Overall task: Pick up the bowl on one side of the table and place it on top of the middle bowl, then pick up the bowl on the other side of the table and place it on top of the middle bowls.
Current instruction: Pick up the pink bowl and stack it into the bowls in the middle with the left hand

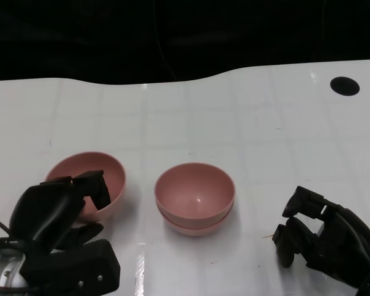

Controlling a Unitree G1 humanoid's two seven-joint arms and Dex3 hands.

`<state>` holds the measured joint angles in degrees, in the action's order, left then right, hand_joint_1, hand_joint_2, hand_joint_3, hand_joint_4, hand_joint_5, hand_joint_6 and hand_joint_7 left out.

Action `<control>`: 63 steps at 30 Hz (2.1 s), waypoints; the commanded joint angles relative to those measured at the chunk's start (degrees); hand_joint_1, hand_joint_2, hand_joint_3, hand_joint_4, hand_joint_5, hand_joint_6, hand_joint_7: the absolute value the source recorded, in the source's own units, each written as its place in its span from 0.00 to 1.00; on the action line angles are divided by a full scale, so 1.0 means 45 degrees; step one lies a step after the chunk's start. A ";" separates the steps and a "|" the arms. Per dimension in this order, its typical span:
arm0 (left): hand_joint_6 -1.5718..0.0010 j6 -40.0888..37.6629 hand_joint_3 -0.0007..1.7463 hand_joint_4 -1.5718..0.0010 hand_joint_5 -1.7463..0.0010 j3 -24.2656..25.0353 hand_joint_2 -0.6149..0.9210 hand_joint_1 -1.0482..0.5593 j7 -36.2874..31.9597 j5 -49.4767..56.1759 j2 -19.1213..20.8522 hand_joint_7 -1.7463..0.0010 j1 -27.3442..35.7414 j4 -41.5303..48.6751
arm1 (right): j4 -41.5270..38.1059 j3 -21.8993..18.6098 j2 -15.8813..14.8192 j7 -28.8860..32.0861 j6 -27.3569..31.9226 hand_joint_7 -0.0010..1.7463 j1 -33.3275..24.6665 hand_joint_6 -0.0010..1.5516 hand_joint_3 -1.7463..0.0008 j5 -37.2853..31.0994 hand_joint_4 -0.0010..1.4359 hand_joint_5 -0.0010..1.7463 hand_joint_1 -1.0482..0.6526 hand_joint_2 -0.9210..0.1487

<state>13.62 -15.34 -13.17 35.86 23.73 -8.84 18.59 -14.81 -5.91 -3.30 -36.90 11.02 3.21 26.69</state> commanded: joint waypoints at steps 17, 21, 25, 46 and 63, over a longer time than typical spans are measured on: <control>0.63 -0.0074 0.47 0.55 0.00 0.0385 0.85 0.62 0.0296 0.0091 0.0299 0.00 0.0062 -0.0743 | -0.0144 -0.0114 -0.0090 -0.0098 -0.0182 0.94 0.0062 0.46 0.31 0.0023 0.64 1.00 0.49 0.37; 0.63 -0.0073 0.47 0.55 0.00 0.0388 0.85 0.62 0.0299 0.0094 0.0297 0.00 0.0063 -0.0744 | -0.0144 -0.0114 -0.0090 -0.0098 -0.0183 0.94 0.0062 0.46 0.31 0.0023 0.64 1.00 0.49 0.37; 0.63 -0.0072 0.48 0.55 0.00 0.0391 0.85 0.62 0.0302 0.0097 0.0295 0.00 0.0063 -0.0744 | -0.0144 -0.0114 -0.0090 -0.0098 -0.0183 0.94 0.0062 0.46 0.31 0.0023 0.64 1.00 0.49 0.37; 0.59 -0.0822 0.51 0.53 0.00 0.0754 0.75 0.68 0.1896 0.0382 0.0716 0.00 0.0271 -0.4216 | -0.0093 -0.0027 -0.0081 -0.0104 -0.0063 0.93 0.0070 0.47 0.30 0.0013 0.65 1.00 0.50 0.38; 0.60 -0.1392 0.54 0.52 0.00 0.1123 0.72 0.66 0.3746 0.0071 0.0505 0.00 0.0183 -0.6422 | -0.0181 -0.0048 -0.0080 -0.0186 -0.0108 0.92 0.0086 0.47 0.31 -0.0004 0.64 1.00 0.51 0.37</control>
<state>7.50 -11.25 2.83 36.92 25.61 -7.56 -9.33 -15.27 -5.74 -3.24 -37.56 10.68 3.31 26.50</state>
